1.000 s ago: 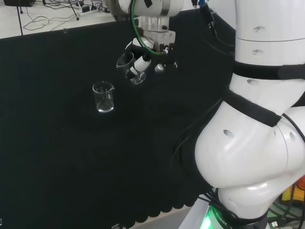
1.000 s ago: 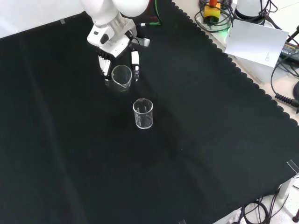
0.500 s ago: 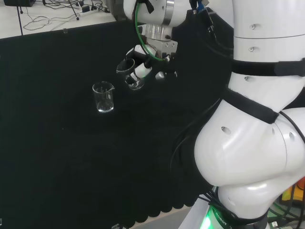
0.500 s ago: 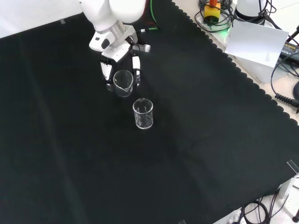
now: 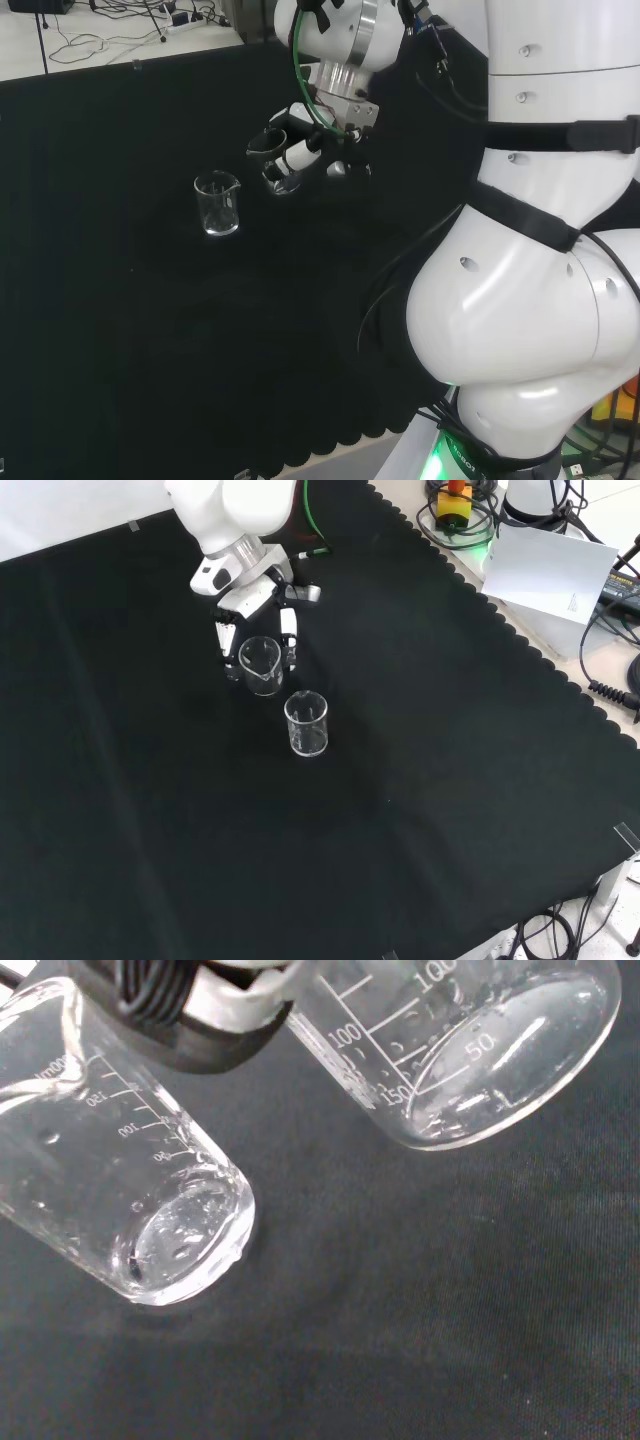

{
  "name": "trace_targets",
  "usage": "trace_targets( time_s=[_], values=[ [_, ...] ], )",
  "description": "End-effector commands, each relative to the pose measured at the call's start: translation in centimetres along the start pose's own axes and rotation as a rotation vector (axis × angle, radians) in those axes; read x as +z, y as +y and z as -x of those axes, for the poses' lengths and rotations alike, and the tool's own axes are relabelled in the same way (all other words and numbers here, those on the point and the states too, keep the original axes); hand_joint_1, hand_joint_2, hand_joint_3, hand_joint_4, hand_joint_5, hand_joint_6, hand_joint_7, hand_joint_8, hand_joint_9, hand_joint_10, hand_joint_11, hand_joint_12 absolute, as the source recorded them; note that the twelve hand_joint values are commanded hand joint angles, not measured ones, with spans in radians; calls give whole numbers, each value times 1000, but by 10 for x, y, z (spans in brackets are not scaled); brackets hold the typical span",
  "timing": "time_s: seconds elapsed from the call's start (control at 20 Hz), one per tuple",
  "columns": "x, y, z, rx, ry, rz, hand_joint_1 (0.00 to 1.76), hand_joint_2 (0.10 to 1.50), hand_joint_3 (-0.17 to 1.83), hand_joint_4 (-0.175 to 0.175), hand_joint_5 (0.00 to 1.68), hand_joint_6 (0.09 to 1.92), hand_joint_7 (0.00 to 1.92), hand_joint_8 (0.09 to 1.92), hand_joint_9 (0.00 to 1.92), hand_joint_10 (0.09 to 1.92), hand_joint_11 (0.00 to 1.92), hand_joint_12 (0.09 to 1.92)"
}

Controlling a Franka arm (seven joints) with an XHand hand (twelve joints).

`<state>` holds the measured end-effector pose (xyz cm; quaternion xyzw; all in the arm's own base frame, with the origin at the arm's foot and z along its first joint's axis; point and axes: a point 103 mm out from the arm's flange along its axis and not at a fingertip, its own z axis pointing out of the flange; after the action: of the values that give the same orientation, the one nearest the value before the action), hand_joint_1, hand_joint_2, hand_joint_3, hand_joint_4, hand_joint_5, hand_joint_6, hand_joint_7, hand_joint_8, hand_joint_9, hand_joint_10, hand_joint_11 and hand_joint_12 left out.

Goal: Place the beaker back on the table.

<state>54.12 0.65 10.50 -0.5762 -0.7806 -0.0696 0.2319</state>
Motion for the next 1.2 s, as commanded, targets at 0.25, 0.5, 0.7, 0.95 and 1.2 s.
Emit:
trace_targets(
  time_s=[0.25,0.5,0.7,0.95,1.2],
  values=[
    [12,5,14,-1,56,13,1283,1099,-175,-76,1086,799,1298,651,1240,903,1120,778],
    [16,5,14,5,55,16,1284,1098,-175,-76,1088,794,1301,646,1241,898,1121,776],
    [20,7,17,8,67,30,1284,1097,-175,-76,1090,791,1302,643,1242,896,1121,775],
    [25,8,15,10,60,28,1284,1096,-175,-75,1094,785,1303,642,1242,893,1120,774],
    [27,9,18,16,64,31,1284,1095,-175,-74,1097,781,1305,638,1242,889,1120,773]
  ],
)
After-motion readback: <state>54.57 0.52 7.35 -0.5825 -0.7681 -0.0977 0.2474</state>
